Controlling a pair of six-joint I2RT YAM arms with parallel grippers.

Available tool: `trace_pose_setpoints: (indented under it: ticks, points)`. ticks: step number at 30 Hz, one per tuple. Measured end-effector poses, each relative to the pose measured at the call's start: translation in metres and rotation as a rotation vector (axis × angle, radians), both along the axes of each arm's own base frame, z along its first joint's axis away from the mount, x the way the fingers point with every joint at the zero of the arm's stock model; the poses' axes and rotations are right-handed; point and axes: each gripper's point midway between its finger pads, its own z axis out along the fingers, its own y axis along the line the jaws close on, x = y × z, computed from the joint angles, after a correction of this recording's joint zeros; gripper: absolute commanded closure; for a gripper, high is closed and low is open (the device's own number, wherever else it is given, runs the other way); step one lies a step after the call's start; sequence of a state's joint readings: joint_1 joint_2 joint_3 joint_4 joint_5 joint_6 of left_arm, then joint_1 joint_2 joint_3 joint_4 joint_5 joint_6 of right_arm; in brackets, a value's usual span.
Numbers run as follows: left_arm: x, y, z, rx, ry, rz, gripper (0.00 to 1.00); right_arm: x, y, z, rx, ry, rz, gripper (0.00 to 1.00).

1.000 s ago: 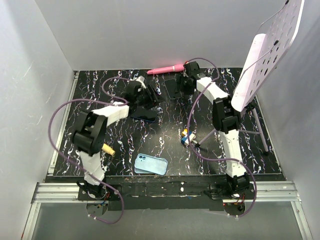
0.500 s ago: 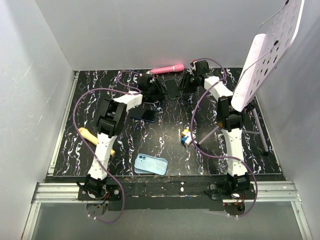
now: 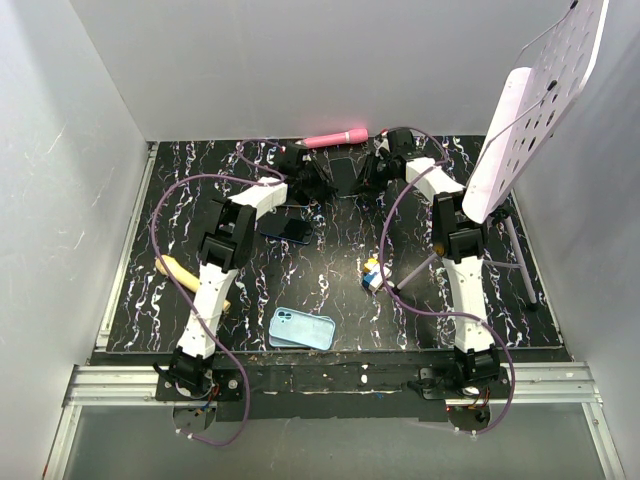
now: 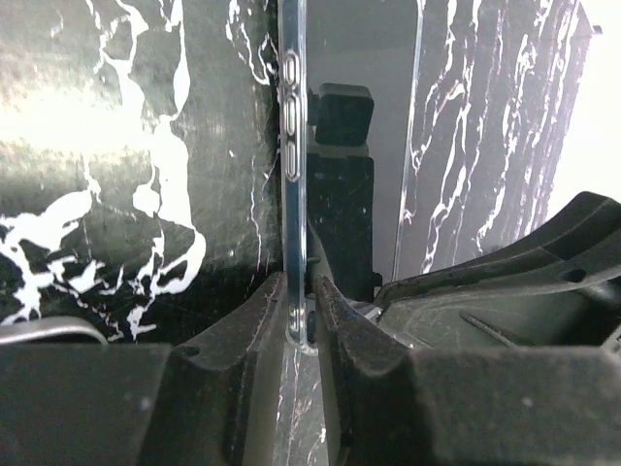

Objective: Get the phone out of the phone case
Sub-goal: Move the phone to the center of the board.

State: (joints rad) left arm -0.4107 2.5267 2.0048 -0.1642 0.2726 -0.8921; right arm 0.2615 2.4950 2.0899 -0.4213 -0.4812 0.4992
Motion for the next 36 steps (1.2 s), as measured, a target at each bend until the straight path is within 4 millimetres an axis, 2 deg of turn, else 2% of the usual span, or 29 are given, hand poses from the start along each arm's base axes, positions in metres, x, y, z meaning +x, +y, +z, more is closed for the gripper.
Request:
trace_pose_setpoints:
  ticks: [4,5,7,10,12,14,16,19,22,25,27,31,36]
  points:
    - [-0.017,0.002,-0.003,-0.015,0.02,-0.02,0.83,-0.013,0.001,0.001,0.004,0.009,0.012,0.75]
    - [-0.023,0.002,-0.003,-0.014,0.029,-0.027,0.82,-0.016,0.0,0.001,-0.004,0.012,0.01,0.72]
    - [-0.03,0.001,-0.003,-0.011,0.035,-0.04,0.74,-0.022,-0.004,0.001,-0.029,0.016,0.0,0.66]
    - [-0.033,-0.002,0.0,-0.009,0.027,-0.053,0.63,-0.028,-0.012,0.005,-0.068,0.011,-0.02,0.61]
    - [-0.033,-0.002,0.003,-0.007,0.022,-0.06,0.53,-0.027,-0.017,0.008,-0.094,0.005,-0.034,0.59]
    - [-0.033,-0.003,0.006,-0.007,0.018,-0.067,0.45,-0.023,-0.024,0.009,-0.12,0.001,-0.053,0.51]
    - [-0.032,-0.004,0.01,-0.013,0.012,-0.071,0.41,-0.021,-0.032,0.01,-0.14,0.009,-0.072,0.49]
    - [-0.03,-0.006,0.014,-0.02,0.002,-0.075,0.44,-0.008,-0.039,0.014,-0.135,0.003,-0.089,0.47]
    - [-0.025,-0.006,0.014,-0.013,0.006,-0.076,0.51,0.011,-0.039,0.016,-0.102,-0.01,-0.09,0.48]
    - [-0.018,-0.006,0.011,-0.023,0.006,-0.078,0.53,0.025,-0.036,0.008,-0.06,-0.005,-0.096,0.51]
    - [-0.019,-0.005,0.008,-0.034,0.005,-0.076,0.55,0.022,-0.034,-0.002,-0.037,0.037,-0.101,0.53]
    - [-0.019,-0.006,0.007,-0.058,-0.003,-0.077,0.66,0.019,-0.026,-0.001,-0.003,0.057,-0.094,0.63]
    - [-0.022,-0.005,0.004,-0.063,0.009,-0.078,0.73,0.006,-0.015,-0.01,0.03,0.09,-0.059,0.73]
